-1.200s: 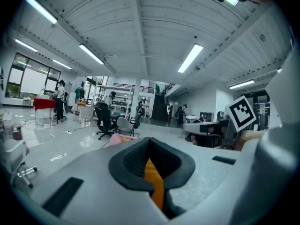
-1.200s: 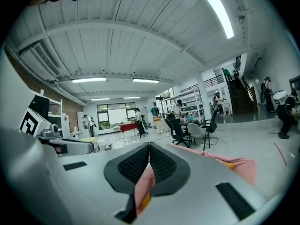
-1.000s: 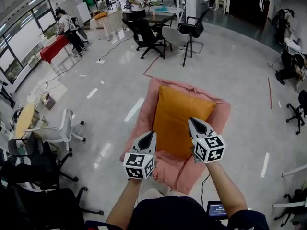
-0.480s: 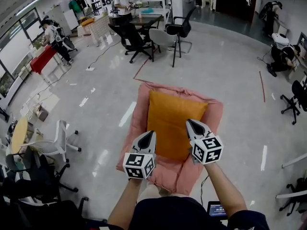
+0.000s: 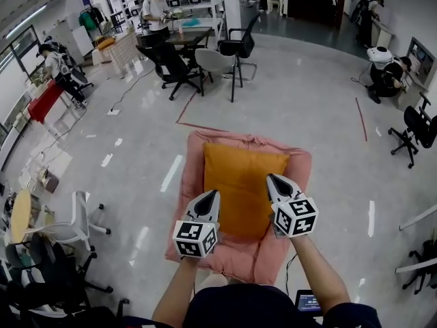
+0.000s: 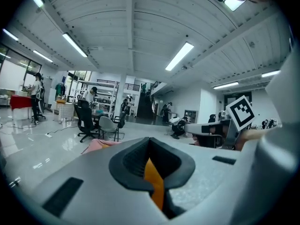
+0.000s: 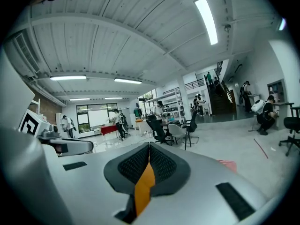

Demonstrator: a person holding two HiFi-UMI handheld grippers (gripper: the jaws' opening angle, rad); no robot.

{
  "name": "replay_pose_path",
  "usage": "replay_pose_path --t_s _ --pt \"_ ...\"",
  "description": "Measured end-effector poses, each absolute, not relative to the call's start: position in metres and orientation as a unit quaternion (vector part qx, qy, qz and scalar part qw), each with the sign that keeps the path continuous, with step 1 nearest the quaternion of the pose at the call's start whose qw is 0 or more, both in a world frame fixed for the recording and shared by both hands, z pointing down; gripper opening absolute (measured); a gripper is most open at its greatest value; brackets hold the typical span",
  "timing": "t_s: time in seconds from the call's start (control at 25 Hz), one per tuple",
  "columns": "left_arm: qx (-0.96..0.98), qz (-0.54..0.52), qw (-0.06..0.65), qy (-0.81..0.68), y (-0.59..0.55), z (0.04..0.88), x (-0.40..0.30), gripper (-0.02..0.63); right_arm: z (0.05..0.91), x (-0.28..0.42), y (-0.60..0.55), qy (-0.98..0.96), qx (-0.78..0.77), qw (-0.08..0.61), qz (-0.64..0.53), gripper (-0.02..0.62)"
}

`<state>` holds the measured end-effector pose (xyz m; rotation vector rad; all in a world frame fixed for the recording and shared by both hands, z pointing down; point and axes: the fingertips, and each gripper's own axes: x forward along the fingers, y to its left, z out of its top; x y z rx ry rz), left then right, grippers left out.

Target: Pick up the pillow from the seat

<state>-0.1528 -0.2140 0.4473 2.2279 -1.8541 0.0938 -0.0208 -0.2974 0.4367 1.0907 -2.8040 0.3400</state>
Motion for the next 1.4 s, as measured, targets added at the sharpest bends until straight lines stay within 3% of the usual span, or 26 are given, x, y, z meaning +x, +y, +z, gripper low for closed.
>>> replay_pose_path --t_s 1.4 --pt "0.826 0.075 0.173 -0.531 -0.339 0.51 -0.191 0.005 0.515 -0.036 -0.371 -0.875 0.442 0.076 0.182 0.021"
